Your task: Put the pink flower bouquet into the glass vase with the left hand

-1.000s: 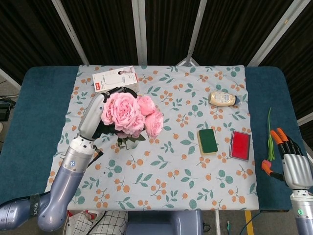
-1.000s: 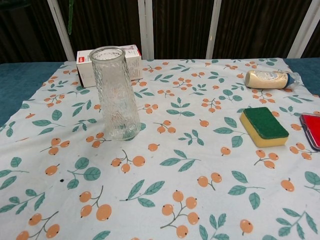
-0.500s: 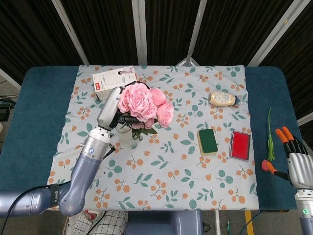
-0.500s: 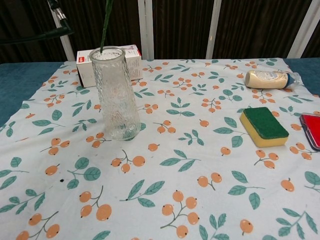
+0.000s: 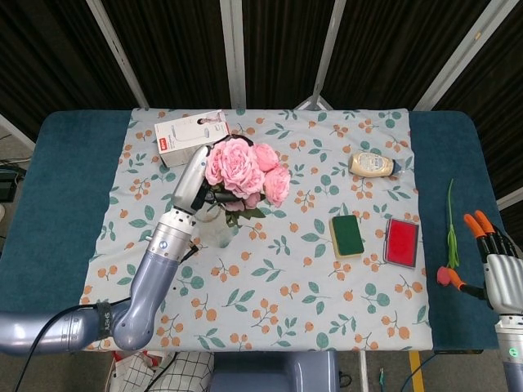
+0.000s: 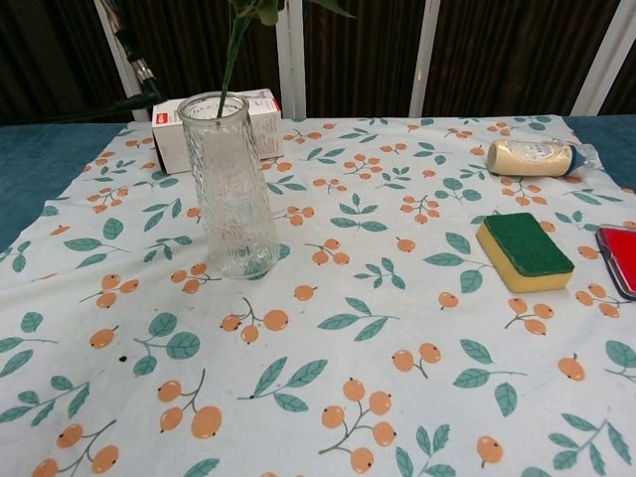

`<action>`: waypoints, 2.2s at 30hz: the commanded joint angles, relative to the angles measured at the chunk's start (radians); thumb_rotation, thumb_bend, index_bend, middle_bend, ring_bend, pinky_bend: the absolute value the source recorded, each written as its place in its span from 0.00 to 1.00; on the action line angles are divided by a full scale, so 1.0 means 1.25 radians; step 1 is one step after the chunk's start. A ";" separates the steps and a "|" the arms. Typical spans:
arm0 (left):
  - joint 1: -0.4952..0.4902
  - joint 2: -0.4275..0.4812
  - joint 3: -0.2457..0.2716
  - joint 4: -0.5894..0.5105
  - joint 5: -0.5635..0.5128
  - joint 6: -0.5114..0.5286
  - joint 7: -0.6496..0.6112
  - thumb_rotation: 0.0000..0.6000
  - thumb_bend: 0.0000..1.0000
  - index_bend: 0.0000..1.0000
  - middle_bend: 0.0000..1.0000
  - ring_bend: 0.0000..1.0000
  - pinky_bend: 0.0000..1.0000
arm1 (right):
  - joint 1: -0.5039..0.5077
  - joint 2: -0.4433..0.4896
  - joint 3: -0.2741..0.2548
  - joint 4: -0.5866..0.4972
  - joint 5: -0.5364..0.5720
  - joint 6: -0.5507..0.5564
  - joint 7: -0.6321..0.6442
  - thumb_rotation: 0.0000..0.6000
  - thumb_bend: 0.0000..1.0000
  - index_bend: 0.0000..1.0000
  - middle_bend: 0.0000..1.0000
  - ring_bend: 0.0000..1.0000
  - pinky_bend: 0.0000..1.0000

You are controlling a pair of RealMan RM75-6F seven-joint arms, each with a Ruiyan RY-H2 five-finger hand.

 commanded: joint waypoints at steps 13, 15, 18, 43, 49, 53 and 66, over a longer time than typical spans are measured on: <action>0.073 0.052 0.052 0.008 0.062 -0.058 -0.115 1.00 0.38 0.23 0.23 0.18 0.34 | 0.000 -0.001 0.001 0.000 0.003 0.000 -0.001 1.00 0.30 0.11 0.04 0.07 0.14; 0.088 0.064 0.061 0.009 0.071 -0.058 -0.125 1.00 0.38 0.20 0.20 0.16 0.31 | -0.001 -0.002 0.001 0.000 0.002 0.000 0.000 1.00 0.30 0.10 0.04 0.07 0.14; 0.109 0.092 0.076 0.014 0.078 -0.083 -0.151 1.00 0.35 0.12 0.14 0.10 0.27 | 0.000 -0.002 0.000 -0.001 0.001 -0.001 -0.001 1.00 0.30 0.10 0.04 0.07 0.14; 0.347 0.484 0.251 -0.141 0.257 -0.058 -0.048 1.00 0.13 0.00 0.01 0.00 0.02 | 0.006 -0.010 -0.015 -0.013 -0.023 -0.006 -0.026 1.00 0.30 0.10 0.04 0.07 0.14; 0.546 0.540 0.377 -0.106 0.488 0.163 -0.066 1.00 0.16 0.08 0.13 0.00 0.07 | 0.004 -0.013 -0.018 -0.022 -0.031 0.003 -0.040 1.00 0.30 0.10 0.04 0.07 0.14; 0.650 0.443 0.445 0.040 0.501 0.269 0.060 1.00 0.17 0.10 0.13 0.00 0.08 | 0.005 -0.007 -0.027 -0.025 -0.051 0.004 -0.034 1.00 0.30 0.11 0.04 0.07 0.14; 0.668 0.296 0.445 0.165 0.491 0.280 0.124 1.00 0.17 0.10 0.13 0.00 0.07 | 0.005 -0.001 -0.040 -0.021 -0.099 0.034 -0.071 1.00 0.30 0.11 0.04 0.07 0.14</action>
